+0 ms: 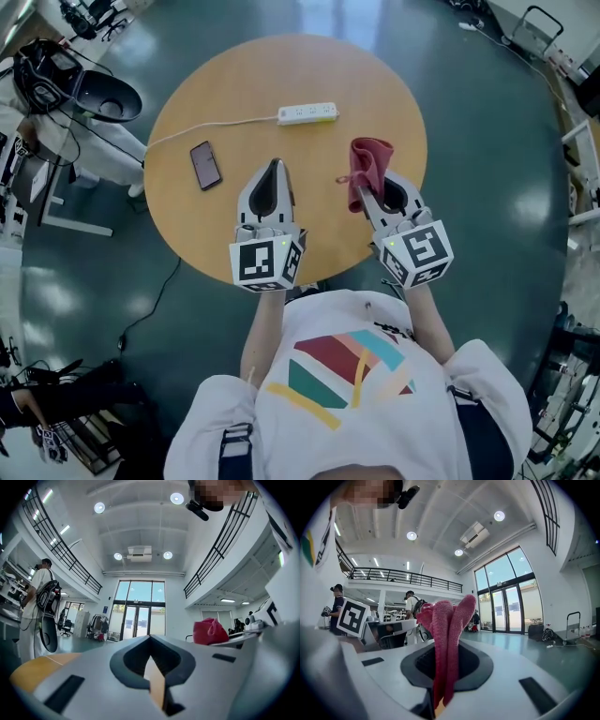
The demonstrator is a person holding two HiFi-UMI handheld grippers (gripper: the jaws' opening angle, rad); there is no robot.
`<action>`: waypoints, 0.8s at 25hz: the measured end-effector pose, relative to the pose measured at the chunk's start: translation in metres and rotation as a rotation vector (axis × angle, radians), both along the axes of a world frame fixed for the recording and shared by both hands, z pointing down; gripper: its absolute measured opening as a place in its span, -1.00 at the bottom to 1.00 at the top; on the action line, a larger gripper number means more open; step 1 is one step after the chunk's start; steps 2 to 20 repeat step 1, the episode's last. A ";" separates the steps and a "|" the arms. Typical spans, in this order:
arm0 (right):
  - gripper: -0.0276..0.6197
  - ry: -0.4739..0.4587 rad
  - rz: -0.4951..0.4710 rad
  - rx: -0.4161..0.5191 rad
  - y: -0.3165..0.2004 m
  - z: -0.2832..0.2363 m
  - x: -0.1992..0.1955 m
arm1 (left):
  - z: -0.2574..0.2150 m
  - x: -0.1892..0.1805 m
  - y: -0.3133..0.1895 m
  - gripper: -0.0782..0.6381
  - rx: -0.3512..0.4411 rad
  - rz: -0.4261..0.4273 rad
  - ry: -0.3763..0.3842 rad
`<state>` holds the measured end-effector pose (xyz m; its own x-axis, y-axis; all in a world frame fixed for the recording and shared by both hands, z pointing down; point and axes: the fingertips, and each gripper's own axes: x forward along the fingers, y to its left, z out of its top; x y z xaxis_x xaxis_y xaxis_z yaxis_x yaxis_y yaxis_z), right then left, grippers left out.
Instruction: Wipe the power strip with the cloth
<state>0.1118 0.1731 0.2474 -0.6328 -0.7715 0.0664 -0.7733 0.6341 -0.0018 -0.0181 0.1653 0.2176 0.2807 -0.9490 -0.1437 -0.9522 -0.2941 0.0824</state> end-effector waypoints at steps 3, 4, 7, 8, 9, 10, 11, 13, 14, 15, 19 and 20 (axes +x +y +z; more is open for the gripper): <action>-0.80 0.003 -0.001 -0.003 0.001 0.001 -0.001 | 0.001 0.000 0.000 -0.69 -0.004 0.000 0.004; -0.80 0.003 -0.001 -0.003 0.001 0.001 -0.001 | 0.001 0.000 0.000 -0.69 -0.004 0.000 0.004; -0.80 0.003 -0.001 -0.003 0.001 0.001 -0.001 | 0.001 0.000 0.000 -0.69 -0.004 0.000 0.004; -0.80 0.003 -0.001 -0.003 0.001 0.001 -0.001 | 0.001 0.000 0.000 -0.69 -0.004 0.000 0.004; -0.80 0.003 -0.001 -0.003 0.001 0.001 -0.001 | 0.001 0.000 0.000 -0.69 -0.004 0.000 0.004; -0.80 0.003 -0.001 -0.003 0.001 0.001 -0.001 | 0.001 0.000 0.000 -0.69 -0.004 0.000 0.004; -0.80 0.003 -0.001 -0.003 0.001 0.001 -0.001 | 0.001 0.000 0.000 -0.69 -0.004 0.000 0.004; -0.80 0.003 -0.001 -0.003 0.001 0.001 -0.001 | 0.001 0.000 0.000 -0.69 -0.004 0.000 0.004; -0.80 0.003 -0.001 -0.003 0.001 0.001 -0.001 | 0.001 0.000 0.000 -0.69 -0.004 0.000 0.004; -0.80 0.003 -0.001 -0.003 0.001 0.001 -0.001 | 0.001 0.000 0.000 -0.69 -0.004 0.000 0.004; -0.80 0.003 -0.001 -0.003 0.001 0.001 -0.001 | 0.001 0.000 0.000 -0.69 -0.004 0.000 0.004; -0.80 0.003 -0.001 -0.003 0.001 0.001 -0.001 | 0.001 0.000 0.000 -0.69 -0.004 0.000 0.004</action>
